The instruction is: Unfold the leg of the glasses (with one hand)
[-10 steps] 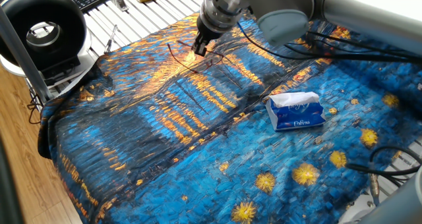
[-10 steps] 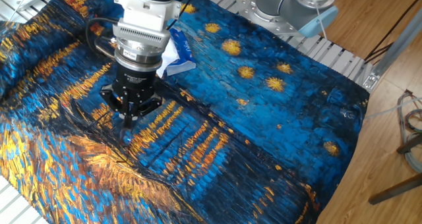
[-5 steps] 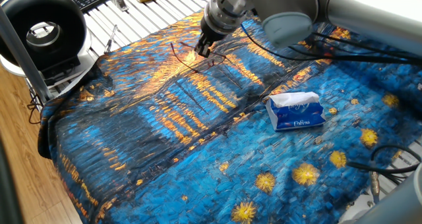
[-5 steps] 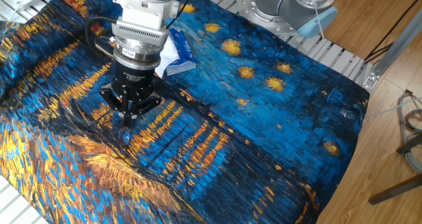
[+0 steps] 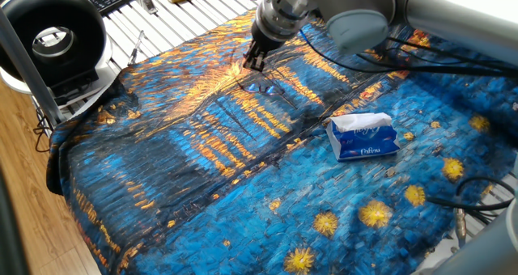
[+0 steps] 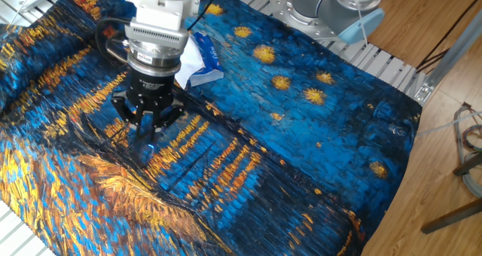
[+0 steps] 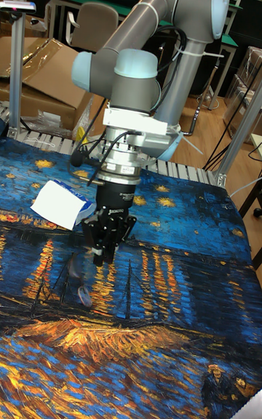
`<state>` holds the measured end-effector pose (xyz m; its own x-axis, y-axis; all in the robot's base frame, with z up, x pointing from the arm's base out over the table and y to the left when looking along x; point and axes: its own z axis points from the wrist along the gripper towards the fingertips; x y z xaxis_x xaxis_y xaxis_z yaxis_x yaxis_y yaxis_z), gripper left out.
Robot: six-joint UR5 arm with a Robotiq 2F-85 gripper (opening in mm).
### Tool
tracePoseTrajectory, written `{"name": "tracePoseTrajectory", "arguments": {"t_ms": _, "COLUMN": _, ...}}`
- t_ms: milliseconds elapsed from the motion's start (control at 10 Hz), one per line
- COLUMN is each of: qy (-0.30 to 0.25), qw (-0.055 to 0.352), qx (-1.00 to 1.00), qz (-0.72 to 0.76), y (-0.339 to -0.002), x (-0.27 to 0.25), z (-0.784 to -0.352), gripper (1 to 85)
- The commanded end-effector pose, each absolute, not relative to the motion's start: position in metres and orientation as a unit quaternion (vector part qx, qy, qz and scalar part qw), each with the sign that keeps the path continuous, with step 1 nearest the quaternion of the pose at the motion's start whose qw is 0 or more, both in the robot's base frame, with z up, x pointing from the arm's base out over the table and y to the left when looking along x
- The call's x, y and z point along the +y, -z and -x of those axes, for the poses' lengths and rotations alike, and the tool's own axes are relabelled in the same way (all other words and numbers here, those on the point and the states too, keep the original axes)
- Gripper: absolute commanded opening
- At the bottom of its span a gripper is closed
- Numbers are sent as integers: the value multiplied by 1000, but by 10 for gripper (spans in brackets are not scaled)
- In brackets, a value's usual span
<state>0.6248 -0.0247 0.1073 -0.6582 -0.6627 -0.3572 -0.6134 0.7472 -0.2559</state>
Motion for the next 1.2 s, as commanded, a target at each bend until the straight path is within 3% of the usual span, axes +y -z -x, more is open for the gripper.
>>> {"name": "tracePoseTrajectory", "arguments": {"t_ms": 0, "qy": 54, "qw": 213, "qx": 908, "qz": 357, "y": -108, "x": -38, "z": -619, "gripper": 320}}
{"name": "tracePoseTrajectory", "arguments": {"t_ms": 600, "qy": 72, "qw": 189, "qx": 911, "qz": 359, "y": -105, "x": -54, "z": -606, "gripper": 323}}
{"name": "tracePoseTrajectory", "arguments": {"t_ms": 1100, "qy": 87, "qw": 156, "qx": 921, "qz": 347, "y": -105, "x": -67, "z": -587, "gripper": 233}}
